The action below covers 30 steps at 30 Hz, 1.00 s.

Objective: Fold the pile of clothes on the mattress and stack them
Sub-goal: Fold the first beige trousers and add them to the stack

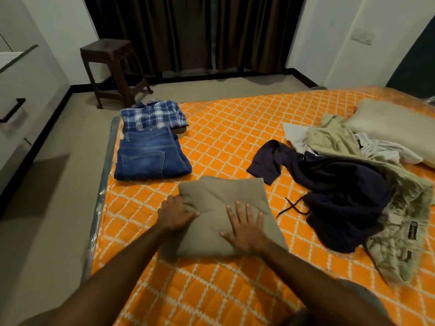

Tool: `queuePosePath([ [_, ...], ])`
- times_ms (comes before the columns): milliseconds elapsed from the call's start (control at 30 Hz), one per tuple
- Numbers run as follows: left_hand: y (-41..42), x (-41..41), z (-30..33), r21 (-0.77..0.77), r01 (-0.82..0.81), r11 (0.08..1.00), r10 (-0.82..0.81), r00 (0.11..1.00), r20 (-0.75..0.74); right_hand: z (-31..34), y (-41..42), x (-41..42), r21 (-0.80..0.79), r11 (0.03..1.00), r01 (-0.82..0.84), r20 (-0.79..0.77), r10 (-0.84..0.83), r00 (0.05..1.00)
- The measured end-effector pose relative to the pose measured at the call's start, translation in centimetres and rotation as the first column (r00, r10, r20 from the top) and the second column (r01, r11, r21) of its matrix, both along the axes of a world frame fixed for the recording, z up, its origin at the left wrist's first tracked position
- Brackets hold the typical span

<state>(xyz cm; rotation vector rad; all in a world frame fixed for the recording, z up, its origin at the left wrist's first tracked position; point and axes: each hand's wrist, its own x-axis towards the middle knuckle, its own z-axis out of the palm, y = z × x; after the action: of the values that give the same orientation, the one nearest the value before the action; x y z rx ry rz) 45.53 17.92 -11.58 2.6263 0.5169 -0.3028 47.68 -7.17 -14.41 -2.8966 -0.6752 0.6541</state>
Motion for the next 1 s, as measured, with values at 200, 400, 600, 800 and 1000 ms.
queuePosePath([
  [200, 1.3, 1.9, -2.4, -0.611, -0.159, 0.776, 0.163, 0.985, -0.049, -2.8, -0.3, -0.4, 0.071, 0.997, 0.010, 0.153, -0.021, 0.988],
  [400, -1.6, 0.2, 0.5, -0.861, -0.162, 0.481, 0.125, 0.985, -0.116, -0.6, 0.1, -1.0, 0.164, 0.985, 0.050, 0.174, -0.079, 0.982],
  [600, -3.8, -1.8, 6.8, -0.916, -0.062, 0.397, 0.150, 0.989, -0.002, 7.1, 4.8, -2.3, 0.653, 0.682, 0.329, -0.200, -0.264, 0.944],
  [800, -3.0, -4.8, 12.6, -0.973, -0.020, 0.232, 0.115, 0.993, 0.007, 14.4, 7.1, -2.1, 0.777, 0.282, 0.563, -0.521, -0.215, 0.826],
  [1000, 1.5, -8.0, 12.0, -0.880, 0.154, 0.450, 0.406, 0.842, 0.355, 19.6, 9.2, -0.7, 0.811, 0.307, 0.498, -0.513, -0.035, 0.858],
])
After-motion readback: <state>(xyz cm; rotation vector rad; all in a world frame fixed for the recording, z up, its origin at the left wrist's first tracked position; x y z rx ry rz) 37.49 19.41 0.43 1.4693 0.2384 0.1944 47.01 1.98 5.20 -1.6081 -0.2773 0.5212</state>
